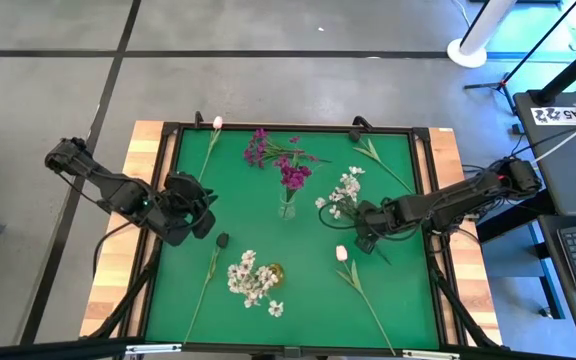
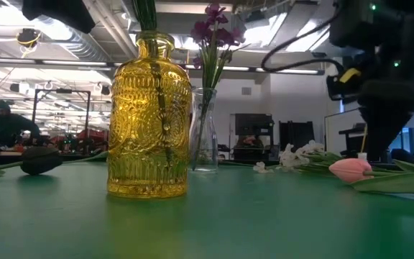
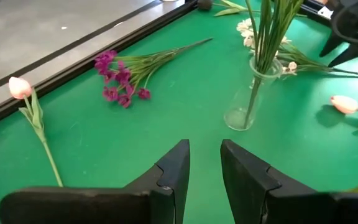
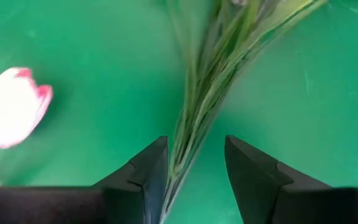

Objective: Sort flowers into vase by color
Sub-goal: Put the white flowers into the yellow vase

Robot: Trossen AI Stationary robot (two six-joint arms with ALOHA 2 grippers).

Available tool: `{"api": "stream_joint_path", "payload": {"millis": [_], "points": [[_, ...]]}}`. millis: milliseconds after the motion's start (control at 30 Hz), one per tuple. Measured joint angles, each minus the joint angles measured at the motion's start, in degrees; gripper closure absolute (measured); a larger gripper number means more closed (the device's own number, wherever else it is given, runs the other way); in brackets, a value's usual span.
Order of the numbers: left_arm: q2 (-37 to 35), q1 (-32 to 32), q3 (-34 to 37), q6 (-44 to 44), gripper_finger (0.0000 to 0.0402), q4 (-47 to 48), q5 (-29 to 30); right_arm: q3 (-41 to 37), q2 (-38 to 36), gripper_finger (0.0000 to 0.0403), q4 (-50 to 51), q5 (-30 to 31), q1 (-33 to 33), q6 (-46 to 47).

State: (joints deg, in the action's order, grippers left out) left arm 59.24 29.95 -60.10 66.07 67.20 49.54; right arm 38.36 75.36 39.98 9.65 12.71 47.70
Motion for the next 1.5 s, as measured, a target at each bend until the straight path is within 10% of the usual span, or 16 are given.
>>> {"api": "stream_joint_path", "payload": {"millis": [567,933,1500], "points": [[5.8,0.0,0.0,0.9,0.0314,-0.2,-0.2,-8.2,0.9,0.025,-16.1,1.1,0.0,2.0],[6.0,0.0,0.0,0.9,0.0314,0.1,-0.2,-8.4,-1.9,0.039,-16.2,-2.7,0.0,1.8],[6.0,0.1,0.0,2.5,0.0314,0.9,-1.1,-8.4,-26.6,0.0397,-16.4,-2.0,3.4,2.2]]}}
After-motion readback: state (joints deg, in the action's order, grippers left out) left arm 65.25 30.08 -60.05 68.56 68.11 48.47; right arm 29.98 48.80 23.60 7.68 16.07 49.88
